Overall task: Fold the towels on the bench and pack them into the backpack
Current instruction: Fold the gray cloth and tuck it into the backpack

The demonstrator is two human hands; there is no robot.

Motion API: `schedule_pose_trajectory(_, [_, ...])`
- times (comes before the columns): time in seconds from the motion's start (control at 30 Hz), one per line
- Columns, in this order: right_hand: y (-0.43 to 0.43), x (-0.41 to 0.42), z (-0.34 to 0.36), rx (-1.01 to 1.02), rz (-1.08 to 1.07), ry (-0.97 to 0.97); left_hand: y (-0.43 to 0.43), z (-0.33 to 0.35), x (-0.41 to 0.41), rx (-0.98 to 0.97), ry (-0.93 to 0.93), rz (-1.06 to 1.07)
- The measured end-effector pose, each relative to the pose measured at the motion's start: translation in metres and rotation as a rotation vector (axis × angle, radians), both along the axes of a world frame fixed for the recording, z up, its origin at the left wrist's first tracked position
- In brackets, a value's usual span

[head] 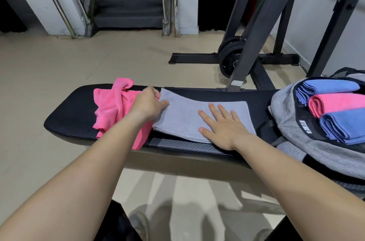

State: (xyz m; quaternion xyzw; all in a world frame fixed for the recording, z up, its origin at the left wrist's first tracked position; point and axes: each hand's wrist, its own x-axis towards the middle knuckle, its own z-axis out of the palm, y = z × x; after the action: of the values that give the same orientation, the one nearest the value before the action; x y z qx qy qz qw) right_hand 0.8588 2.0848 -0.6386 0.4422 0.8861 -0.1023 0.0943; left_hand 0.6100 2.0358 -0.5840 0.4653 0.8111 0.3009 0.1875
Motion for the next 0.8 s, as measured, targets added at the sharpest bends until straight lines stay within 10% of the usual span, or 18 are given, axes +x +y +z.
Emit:
schedule_pose_trajectory(0.43, [-0.001, 0.005, 0.018, 0.056, 0.012, 0.079, 0.021, 0.047, 0.077, 0.248, -0.326, -0.124])
schedule_pose_trajectory(0.8, [0.01, 0.092, 0.012, 0.043, -0.114, 0.004, 0.049, 0.006, 0.173, 0.067, 0.247, -0.339])
